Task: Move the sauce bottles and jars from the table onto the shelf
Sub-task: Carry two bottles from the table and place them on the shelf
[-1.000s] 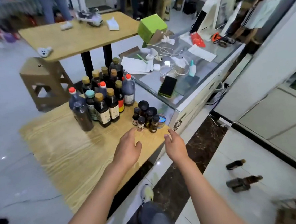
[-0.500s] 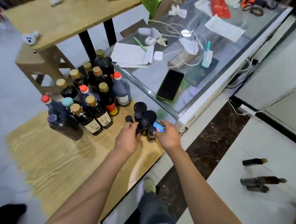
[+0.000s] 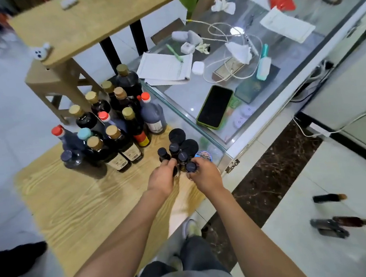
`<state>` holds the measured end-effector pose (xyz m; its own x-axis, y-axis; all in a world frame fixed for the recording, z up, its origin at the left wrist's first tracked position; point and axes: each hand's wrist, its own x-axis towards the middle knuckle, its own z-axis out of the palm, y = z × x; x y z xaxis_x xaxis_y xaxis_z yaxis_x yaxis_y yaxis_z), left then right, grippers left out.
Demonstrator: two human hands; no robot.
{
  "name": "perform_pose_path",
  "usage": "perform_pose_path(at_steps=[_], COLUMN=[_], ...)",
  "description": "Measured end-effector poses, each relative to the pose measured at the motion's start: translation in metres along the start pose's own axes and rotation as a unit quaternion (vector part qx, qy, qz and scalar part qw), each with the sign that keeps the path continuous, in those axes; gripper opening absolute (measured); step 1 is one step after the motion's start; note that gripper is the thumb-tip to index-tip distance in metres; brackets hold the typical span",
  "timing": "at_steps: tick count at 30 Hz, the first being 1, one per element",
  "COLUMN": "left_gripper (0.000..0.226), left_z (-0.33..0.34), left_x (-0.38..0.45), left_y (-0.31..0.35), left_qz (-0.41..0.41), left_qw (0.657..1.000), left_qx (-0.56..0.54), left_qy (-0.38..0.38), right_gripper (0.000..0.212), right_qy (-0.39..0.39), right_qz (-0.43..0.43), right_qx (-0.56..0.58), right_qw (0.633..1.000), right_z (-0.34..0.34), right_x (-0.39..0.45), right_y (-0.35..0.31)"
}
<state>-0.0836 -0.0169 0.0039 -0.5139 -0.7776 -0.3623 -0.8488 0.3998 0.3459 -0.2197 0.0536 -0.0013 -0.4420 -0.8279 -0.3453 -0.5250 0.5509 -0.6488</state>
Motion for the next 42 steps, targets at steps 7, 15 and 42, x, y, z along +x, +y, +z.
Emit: perform_pose_path(at_steps=[7,15,42], left_gripper=[0.04,0.041,0.031], left_z=[-0.009,-0.043,-0.015], left_x=[-0.032,-0.075,-0.368], left_y=[0.01,0.026,0.346], left_qz=[0.028,0.113,0.36], left_qw=[0.994,0.962,0.74], left_qx=[-0.085,-0.229,-0.53], left_qy=[0.06,0.094,-0.207], right_gripper=[0.04,0.031,0.03], right_qy=[0.049,0.139,0.559], right_qz=[0.042,0.011,-0.028], right_qx=[0.162,0.389,0.564], right_qw=[0.985,0.911,0.608], right_z=[-0.01,-0.059,-0.233], right_x=[-0.036,-0.107,-0.517], right_y=[0.001,-0.02,0.08])
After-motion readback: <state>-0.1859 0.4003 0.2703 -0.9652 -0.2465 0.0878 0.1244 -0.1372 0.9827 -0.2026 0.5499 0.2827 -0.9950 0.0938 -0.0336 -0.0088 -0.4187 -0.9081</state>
